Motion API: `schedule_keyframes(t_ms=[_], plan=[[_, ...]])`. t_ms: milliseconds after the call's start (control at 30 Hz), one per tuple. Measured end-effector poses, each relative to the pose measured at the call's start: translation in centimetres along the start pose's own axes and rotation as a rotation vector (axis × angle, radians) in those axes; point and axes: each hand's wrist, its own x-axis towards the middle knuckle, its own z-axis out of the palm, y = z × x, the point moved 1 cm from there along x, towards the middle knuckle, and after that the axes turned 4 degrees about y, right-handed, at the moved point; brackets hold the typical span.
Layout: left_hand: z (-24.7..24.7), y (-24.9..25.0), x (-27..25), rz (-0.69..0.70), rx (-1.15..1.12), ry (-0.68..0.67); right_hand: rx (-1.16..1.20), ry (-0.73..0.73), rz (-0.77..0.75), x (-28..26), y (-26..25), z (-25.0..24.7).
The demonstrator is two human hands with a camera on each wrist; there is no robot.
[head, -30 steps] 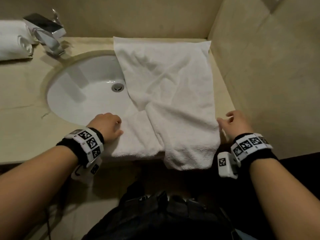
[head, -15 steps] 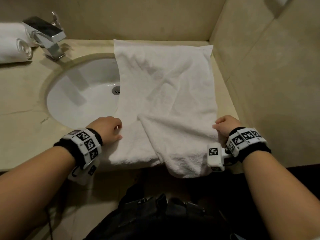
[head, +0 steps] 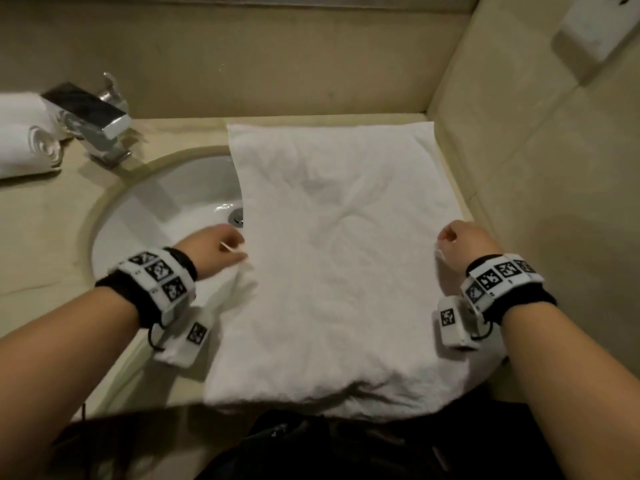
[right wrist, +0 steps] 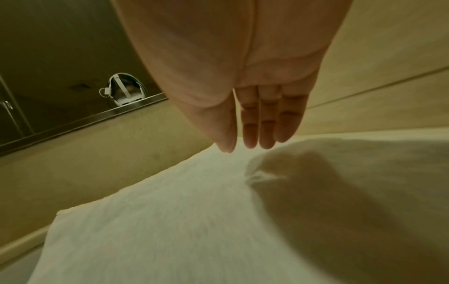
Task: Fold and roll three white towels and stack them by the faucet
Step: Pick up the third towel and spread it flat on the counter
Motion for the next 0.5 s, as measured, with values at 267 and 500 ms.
schedule_keyframes(t_ms=[267, 500], plan=[[-1.3, -3.1, 16.3, -0.399, -0.316, 0.012, 0.020, 0.061, -0.040, 12.0, -5.1, 0.4], [-0.4, -4.1, 19.4, -0.515, -0.778, 0.060, -0.052, -0.028, 0.135, 17.0, -3.0, 0.9]])
